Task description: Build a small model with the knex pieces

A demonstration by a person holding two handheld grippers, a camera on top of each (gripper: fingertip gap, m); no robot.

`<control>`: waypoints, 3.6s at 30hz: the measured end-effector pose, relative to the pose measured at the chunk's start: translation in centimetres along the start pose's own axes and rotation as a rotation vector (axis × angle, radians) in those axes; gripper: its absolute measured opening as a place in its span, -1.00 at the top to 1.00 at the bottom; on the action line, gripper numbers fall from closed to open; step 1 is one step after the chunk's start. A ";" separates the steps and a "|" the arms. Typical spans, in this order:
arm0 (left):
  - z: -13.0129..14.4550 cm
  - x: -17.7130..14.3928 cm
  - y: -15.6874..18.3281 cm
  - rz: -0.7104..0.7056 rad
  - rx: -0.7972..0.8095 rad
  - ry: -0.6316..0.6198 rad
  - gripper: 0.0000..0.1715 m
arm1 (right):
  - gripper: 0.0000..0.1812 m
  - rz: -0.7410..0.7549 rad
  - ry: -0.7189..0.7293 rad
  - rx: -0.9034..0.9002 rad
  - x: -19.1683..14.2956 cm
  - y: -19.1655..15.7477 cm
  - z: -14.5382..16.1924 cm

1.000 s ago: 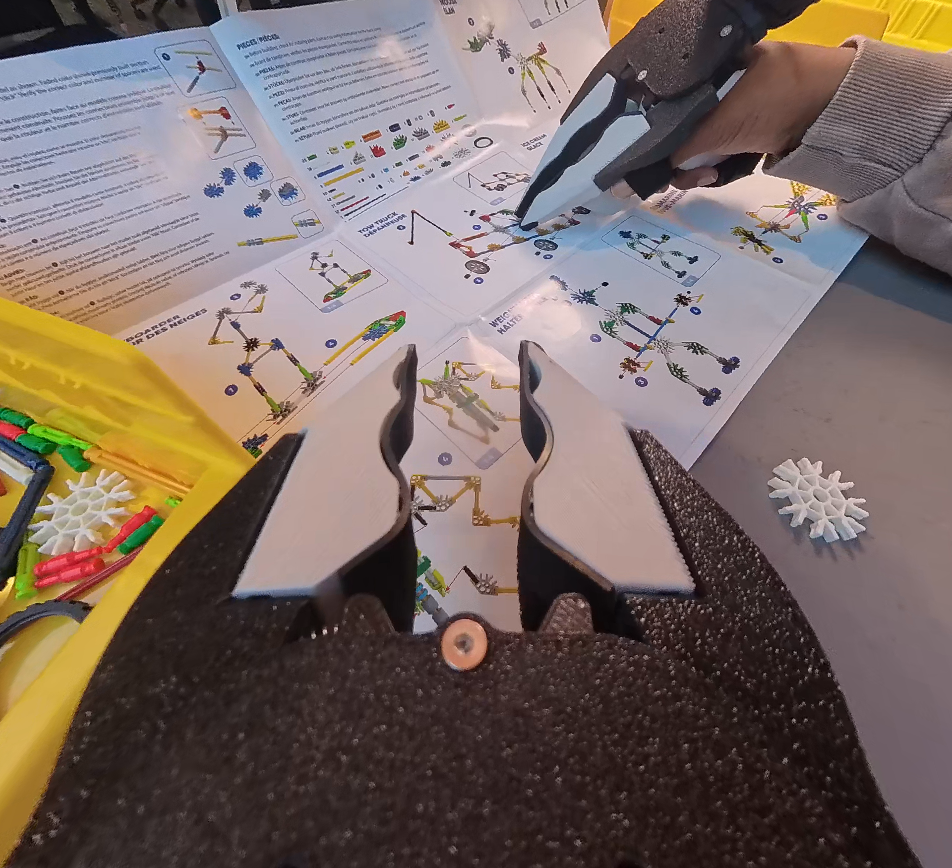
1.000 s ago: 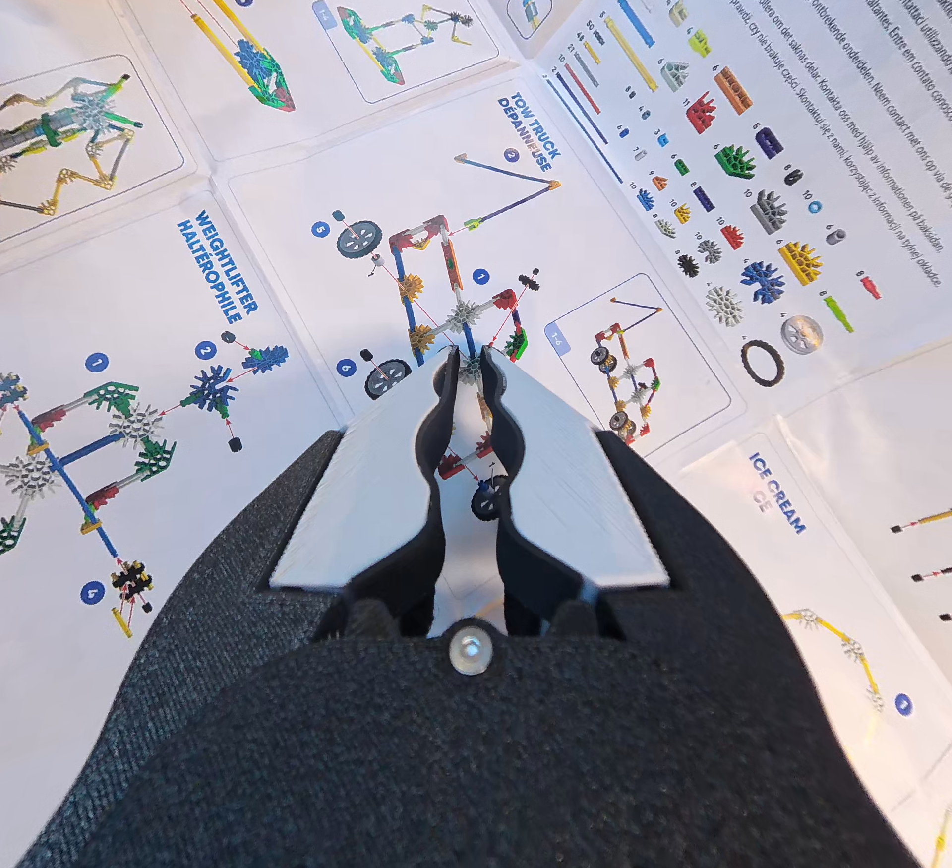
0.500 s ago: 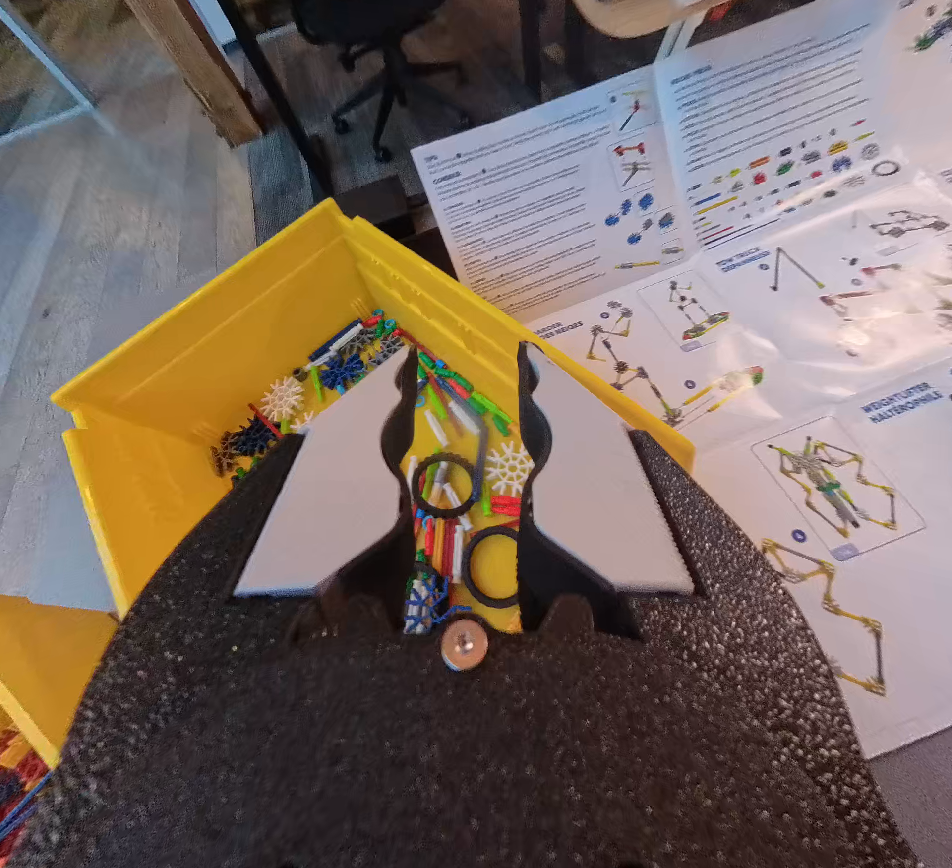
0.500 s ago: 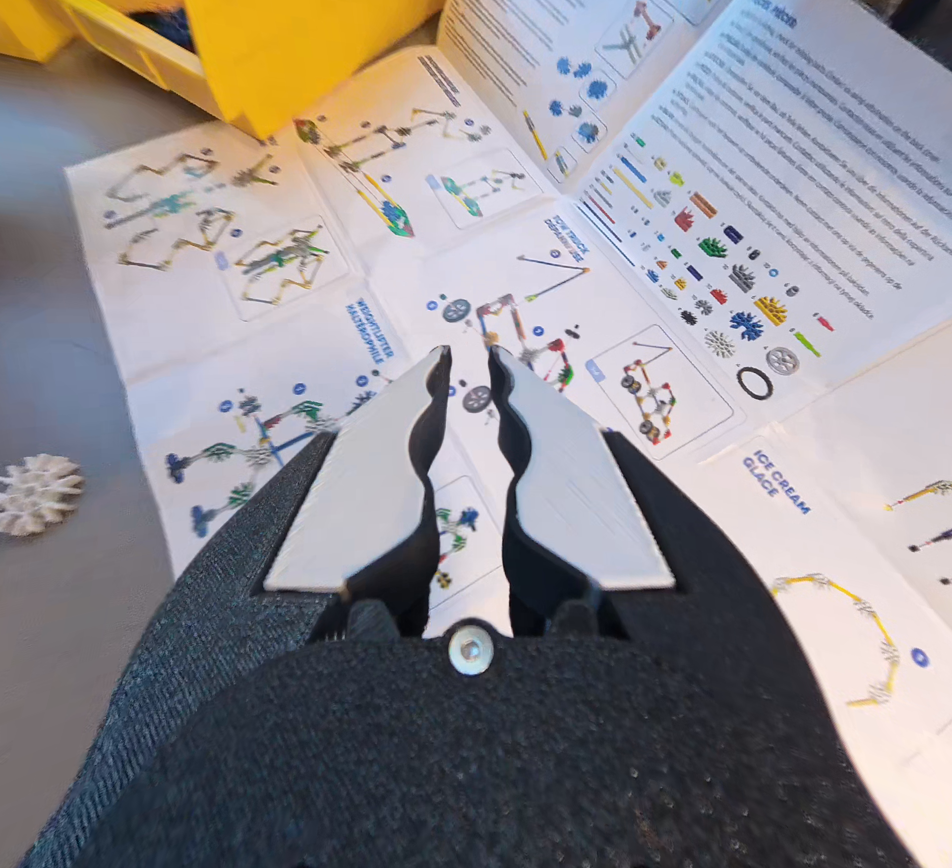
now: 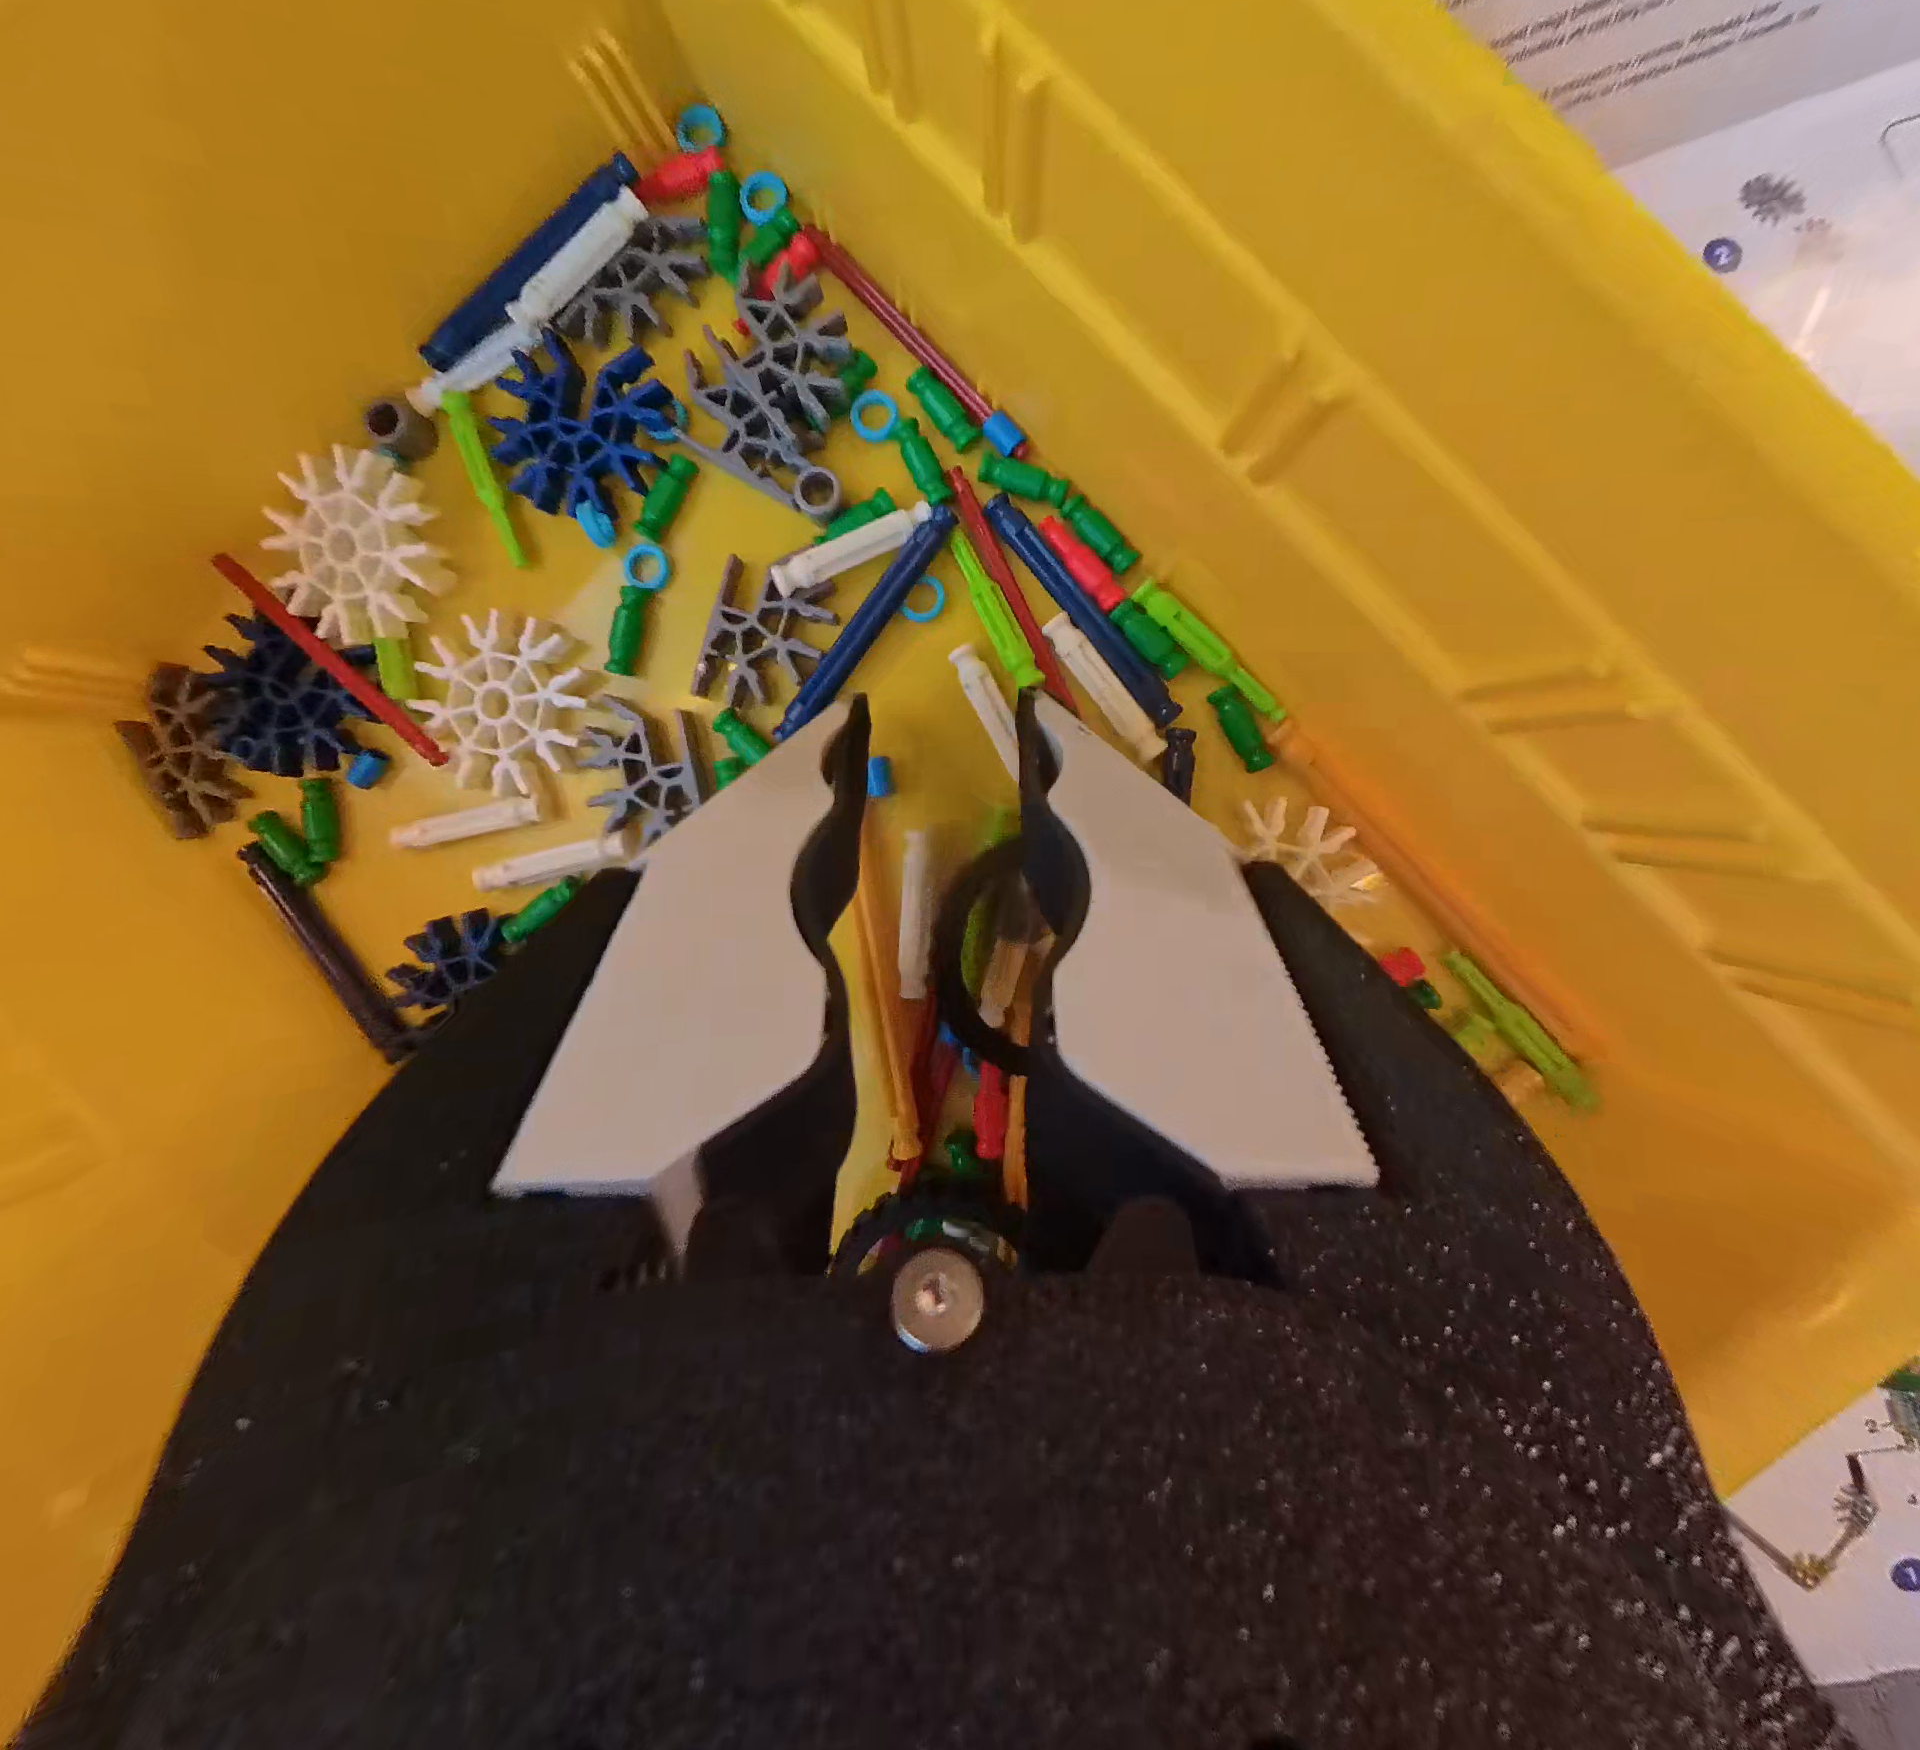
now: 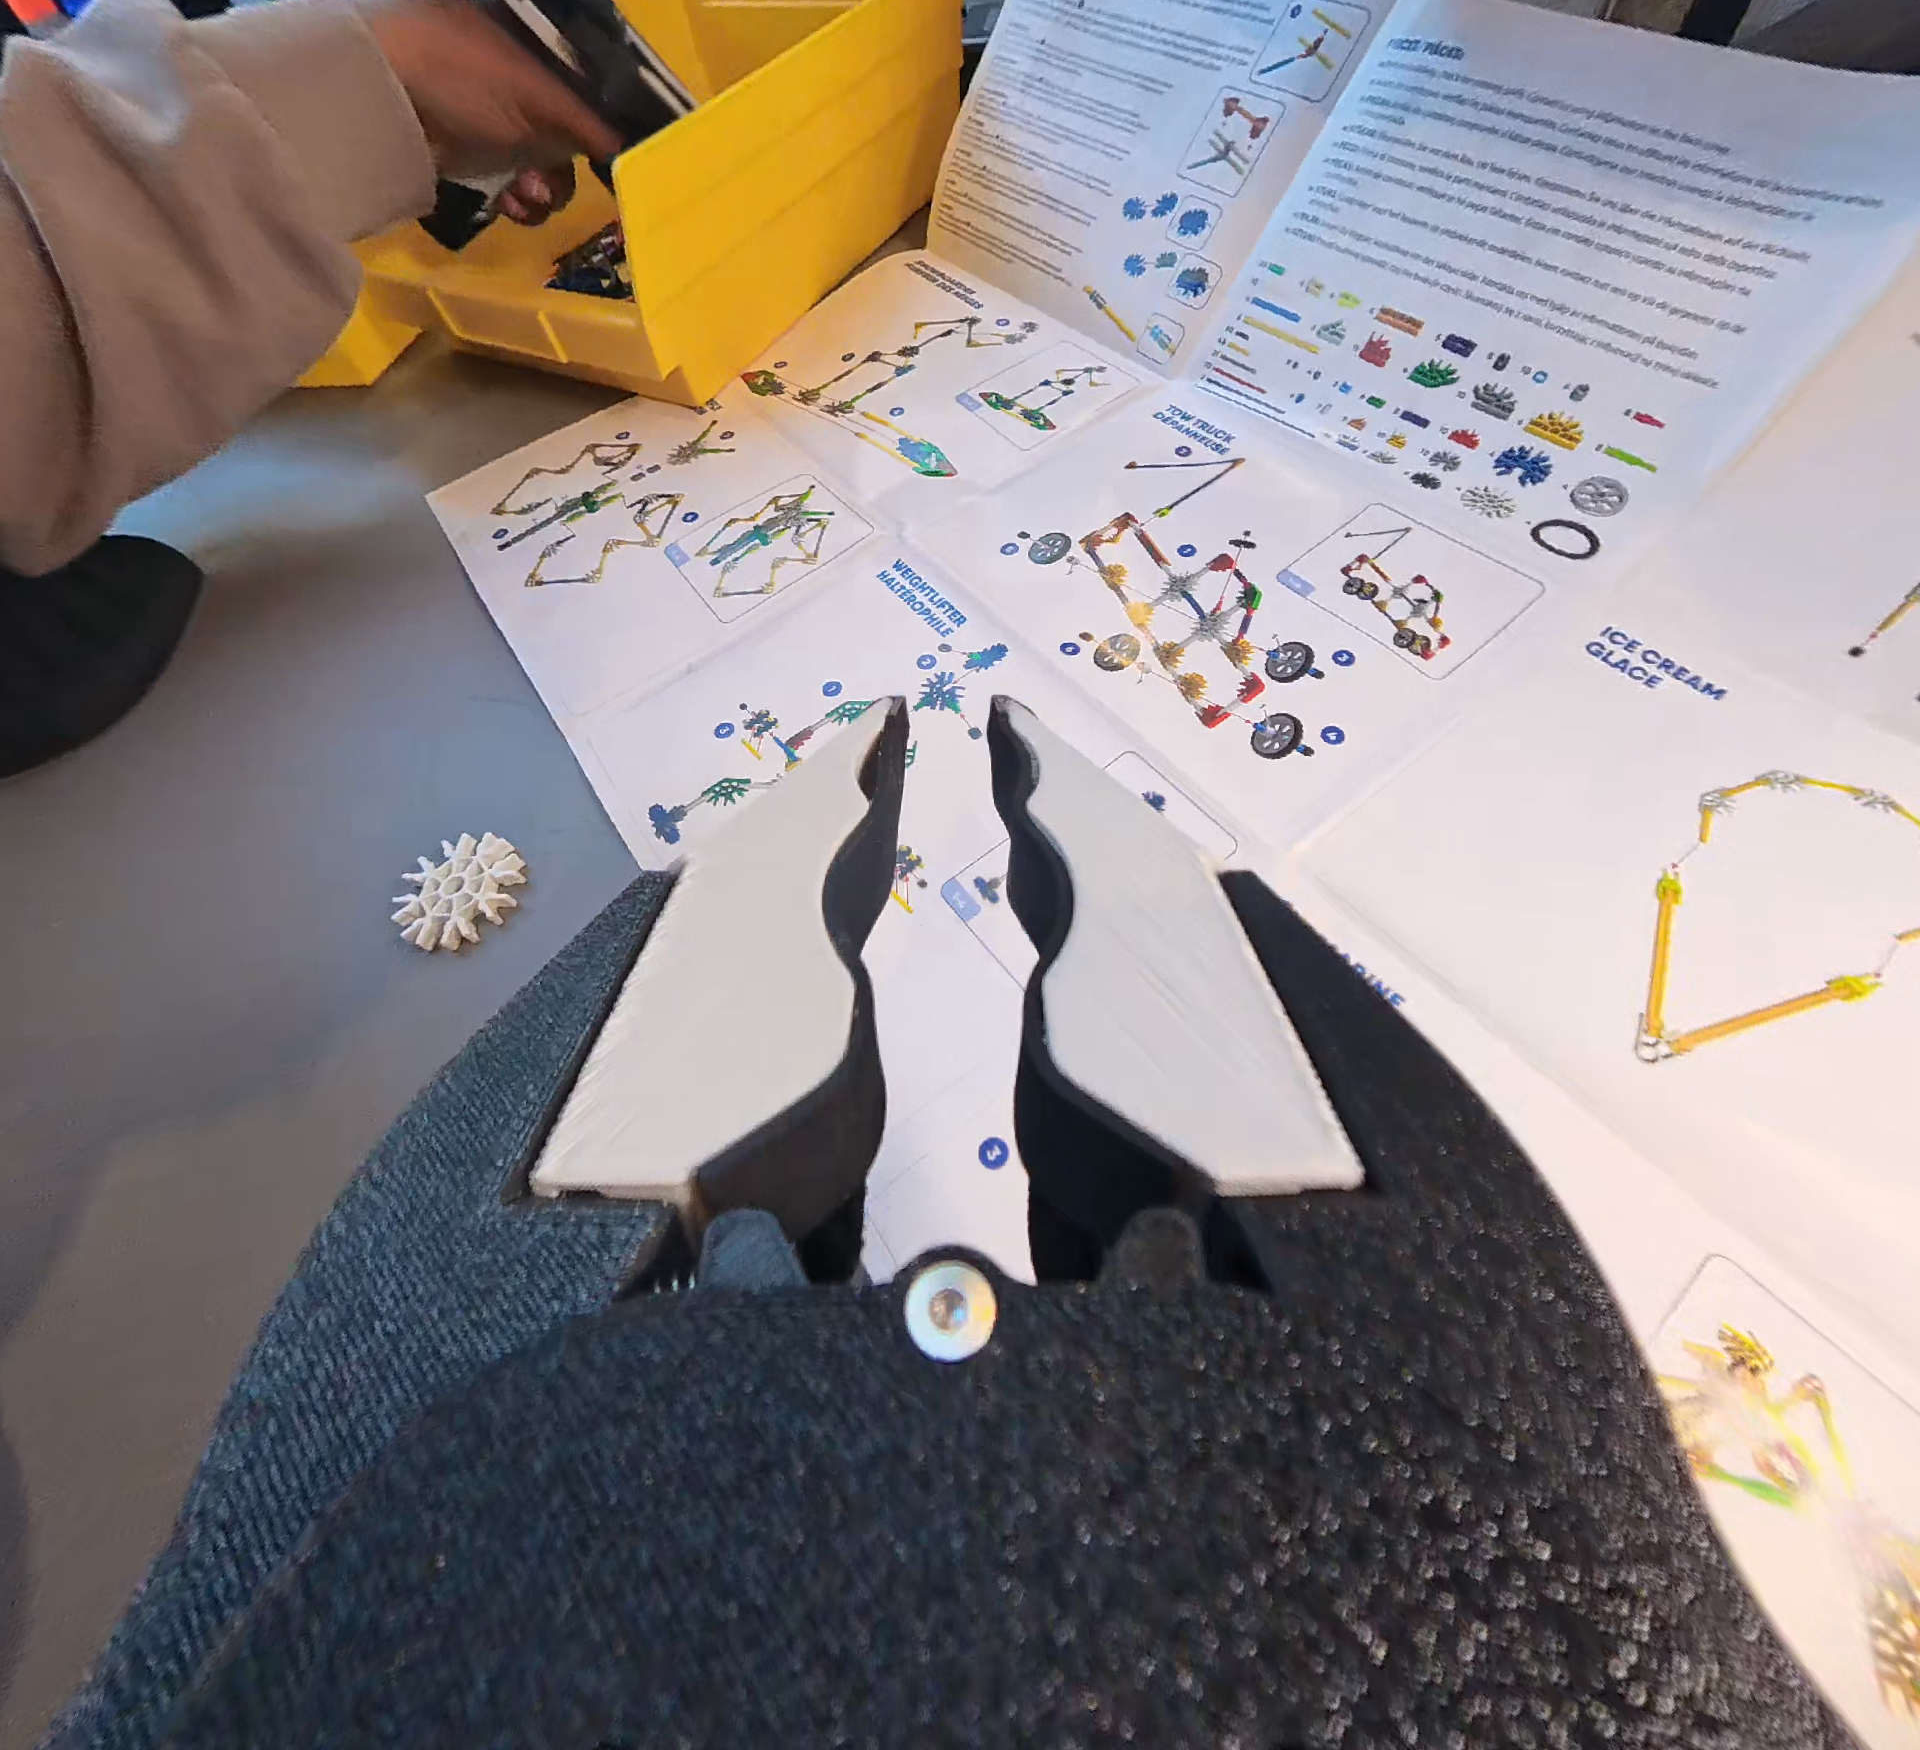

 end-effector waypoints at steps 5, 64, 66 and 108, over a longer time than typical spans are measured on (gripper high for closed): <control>0.5 0.0 0.1 0.014 -0.014 -0.008 0.74 | 0.83 -0.007 0.015 0.016 0.0 0.3 0.5; 2.5 -12.7 10.4 0.220 -0.173 0.711 0.96 | 1.00 -0.041 -0.446 -0.235 13.5 7.4 3.5; 2.5 -12.8 10.5 0.219 -0.170 0.714 0.96 | 1.00 -0.044 -0.459 -0.238 13.3 7.3 3.9; 3.9 -17.9 28.0 0.505 0.760 1.008 0.73 | 0.94 -0.527 -0.136 0.194 3.4 -10.2 0.7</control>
Point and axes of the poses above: each gripper's, where its closed fingertips meet, x out along the fingers, z out of its underside, y = z × x across the jaws, the point moved 5 cm from there along -x, back along the fingers, and after that the axes turned 14 degrees about y, right-handed, at the moved point
